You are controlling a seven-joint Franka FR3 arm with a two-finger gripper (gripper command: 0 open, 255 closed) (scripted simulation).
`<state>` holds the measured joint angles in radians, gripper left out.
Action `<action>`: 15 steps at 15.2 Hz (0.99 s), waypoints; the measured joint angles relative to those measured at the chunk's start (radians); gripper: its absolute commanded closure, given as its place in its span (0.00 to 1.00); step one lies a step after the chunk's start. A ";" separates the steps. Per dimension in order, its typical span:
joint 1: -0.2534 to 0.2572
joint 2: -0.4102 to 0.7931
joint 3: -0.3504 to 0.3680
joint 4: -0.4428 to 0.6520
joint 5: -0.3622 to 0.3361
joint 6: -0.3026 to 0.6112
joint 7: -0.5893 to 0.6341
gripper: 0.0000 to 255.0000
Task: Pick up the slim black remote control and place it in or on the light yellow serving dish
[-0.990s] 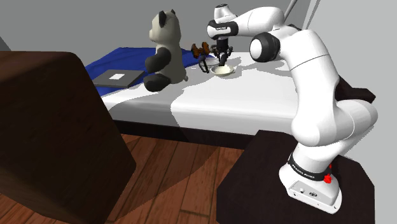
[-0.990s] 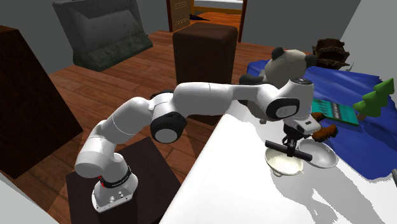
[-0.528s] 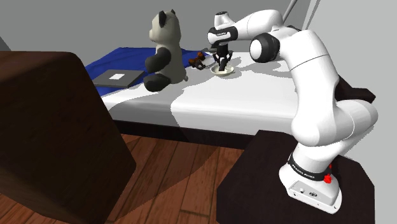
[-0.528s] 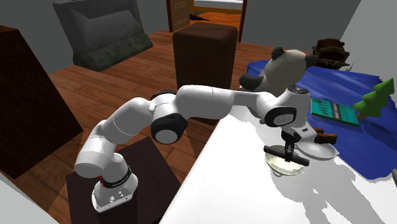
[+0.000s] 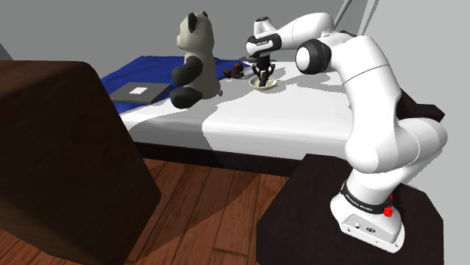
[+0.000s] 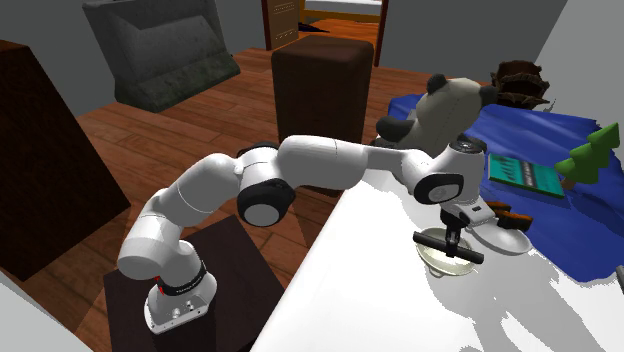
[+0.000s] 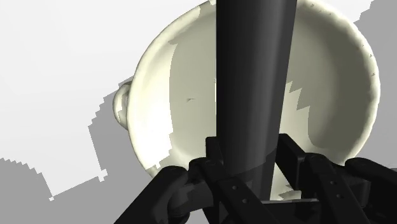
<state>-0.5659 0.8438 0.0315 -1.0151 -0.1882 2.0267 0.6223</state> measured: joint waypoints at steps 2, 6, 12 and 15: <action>0.000 0.000 0.000 0.000 0.000 0.000 0.000 0.00; 0.000 0.000 0.000 0.000 0.000 0.000 0.000 0.00; 0.008 -0.062 0.003 0.002 0.002 -0.063 0.000 0.00; 0.009 -0.062 0.003 0.016 0.003 -0.078 -0.002 0.00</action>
<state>-0.5564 0.7817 0.0350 -0.9988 -0.1854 1.9484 0.6207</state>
